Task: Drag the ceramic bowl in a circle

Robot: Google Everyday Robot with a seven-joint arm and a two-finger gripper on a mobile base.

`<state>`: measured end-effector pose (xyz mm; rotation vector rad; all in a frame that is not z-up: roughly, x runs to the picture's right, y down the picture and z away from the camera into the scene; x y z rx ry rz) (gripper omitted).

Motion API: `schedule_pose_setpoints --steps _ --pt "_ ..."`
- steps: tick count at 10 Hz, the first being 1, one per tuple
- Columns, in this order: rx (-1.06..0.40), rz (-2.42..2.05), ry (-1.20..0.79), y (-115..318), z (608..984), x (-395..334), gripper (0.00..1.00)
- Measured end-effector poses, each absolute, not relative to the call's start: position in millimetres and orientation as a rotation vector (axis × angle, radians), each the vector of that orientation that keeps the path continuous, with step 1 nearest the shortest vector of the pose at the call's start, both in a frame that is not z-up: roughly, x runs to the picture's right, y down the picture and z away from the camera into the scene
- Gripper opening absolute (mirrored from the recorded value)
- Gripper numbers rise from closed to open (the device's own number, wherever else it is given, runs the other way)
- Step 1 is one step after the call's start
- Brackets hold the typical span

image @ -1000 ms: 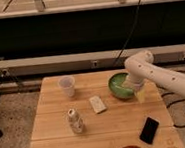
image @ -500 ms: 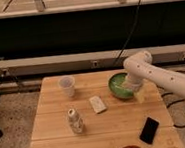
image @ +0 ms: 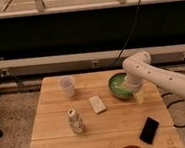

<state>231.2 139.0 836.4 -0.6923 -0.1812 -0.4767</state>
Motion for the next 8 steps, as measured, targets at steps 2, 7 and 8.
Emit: schedule_pose_setpoints --steps 2,7,8 --pt "-0.675 -0.456 -0.212 143.3 840.5 231.4 0.8" --pt "-0.659 -0.439 -0.234 163.4 857.5 229.8 0.76" --pt "-0.664 -0.442 -0.233 166.4 860.8 229.7 0.69"
